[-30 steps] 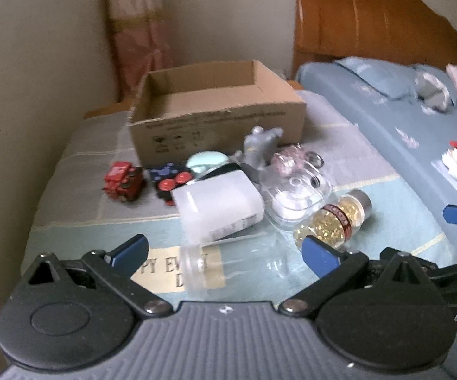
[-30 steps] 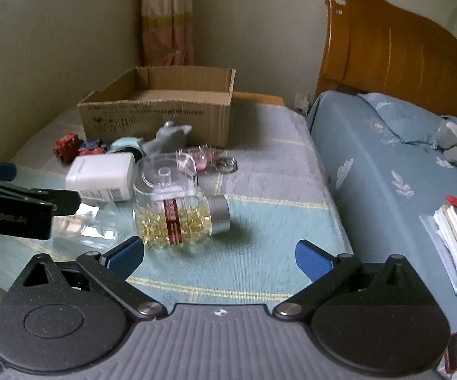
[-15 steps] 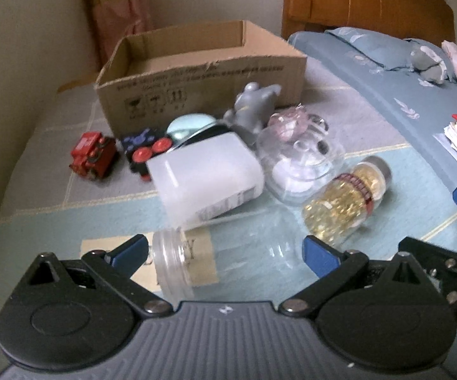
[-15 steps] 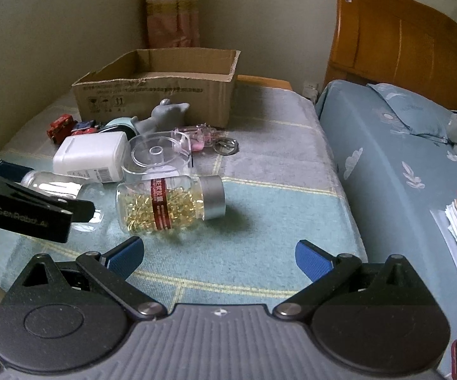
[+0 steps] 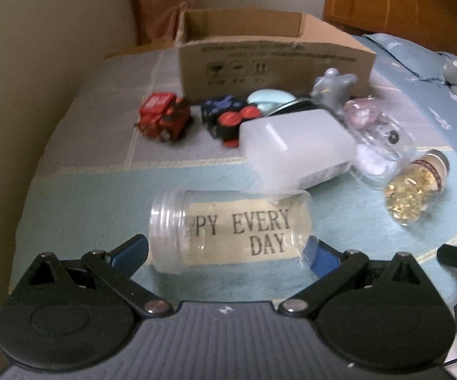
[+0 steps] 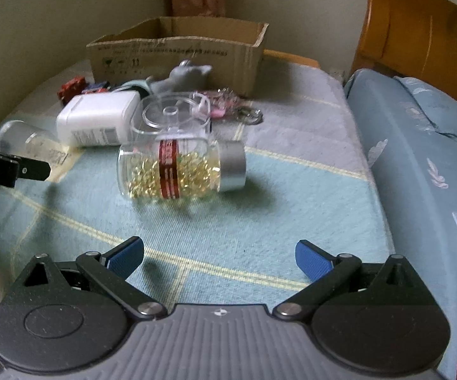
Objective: Organize rigid objects
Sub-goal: 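Close the left tool on the clear jar while the right tool grasps the capsule bottle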
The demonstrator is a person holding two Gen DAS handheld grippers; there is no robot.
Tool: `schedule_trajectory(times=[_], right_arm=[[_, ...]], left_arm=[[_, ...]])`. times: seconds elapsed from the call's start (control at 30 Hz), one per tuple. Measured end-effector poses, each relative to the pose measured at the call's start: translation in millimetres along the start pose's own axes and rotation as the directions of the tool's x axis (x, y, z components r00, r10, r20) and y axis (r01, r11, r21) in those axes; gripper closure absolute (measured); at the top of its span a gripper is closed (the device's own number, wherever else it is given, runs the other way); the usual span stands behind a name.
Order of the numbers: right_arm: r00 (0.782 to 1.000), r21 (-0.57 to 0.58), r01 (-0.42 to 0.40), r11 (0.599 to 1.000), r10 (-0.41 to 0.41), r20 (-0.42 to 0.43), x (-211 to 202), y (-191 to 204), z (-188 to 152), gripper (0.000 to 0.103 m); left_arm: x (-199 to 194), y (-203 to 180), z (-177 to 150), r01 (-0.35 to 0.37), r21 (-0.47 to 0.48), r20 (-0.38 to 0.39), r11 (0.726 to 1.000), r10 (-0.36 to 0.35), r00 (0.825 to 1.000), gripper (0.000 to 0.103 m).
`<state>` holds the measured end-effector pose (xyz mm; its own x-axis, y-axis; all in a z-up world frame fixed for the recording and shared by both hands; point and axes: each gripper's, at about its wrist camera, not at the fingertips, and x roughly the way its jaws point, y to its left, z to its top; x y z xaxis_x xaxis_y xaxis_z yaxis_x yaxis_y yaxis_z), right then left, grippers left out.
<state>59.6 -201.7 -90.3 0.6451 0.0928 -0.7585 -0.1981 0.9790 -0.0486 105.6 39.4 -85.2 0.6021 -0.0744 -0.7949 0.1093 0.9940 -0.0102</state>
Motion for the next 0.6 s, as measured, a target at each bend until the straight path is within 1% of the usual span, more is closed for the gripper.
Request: schedule_trajectory(times=[0.07,0.13,0.47,0.6], right_arm=[[1.000,-0.007,-0.010,1.000,0.010,-0.011,4,0,0,0.000],[1.000,-0.011,-0.026,1.000,0.026,-0.013,6,0,1,0.000],[0.995,-0.079,-0.096,0.992,0.097,-0.001,17,-5,11,0.000],[0.993,-0.096,-0.119,0.988,0.120,0.005,23,-4,18,0.000]], left_arm=[[5,3,-2,0.011,-0.017,-0.013,1.000,-0.011,1.000,0.001],[5,1,-4,0.003,0.003,0.009,1.000,-0.003,1.000,0.001],[6,0,-6,-0.001,-0.008,0.028,1.000,0.001,1.000,0.000],[6,1,-9,-0.004,-0.010,0.048,1.000,0.004,0.999,0.000]])
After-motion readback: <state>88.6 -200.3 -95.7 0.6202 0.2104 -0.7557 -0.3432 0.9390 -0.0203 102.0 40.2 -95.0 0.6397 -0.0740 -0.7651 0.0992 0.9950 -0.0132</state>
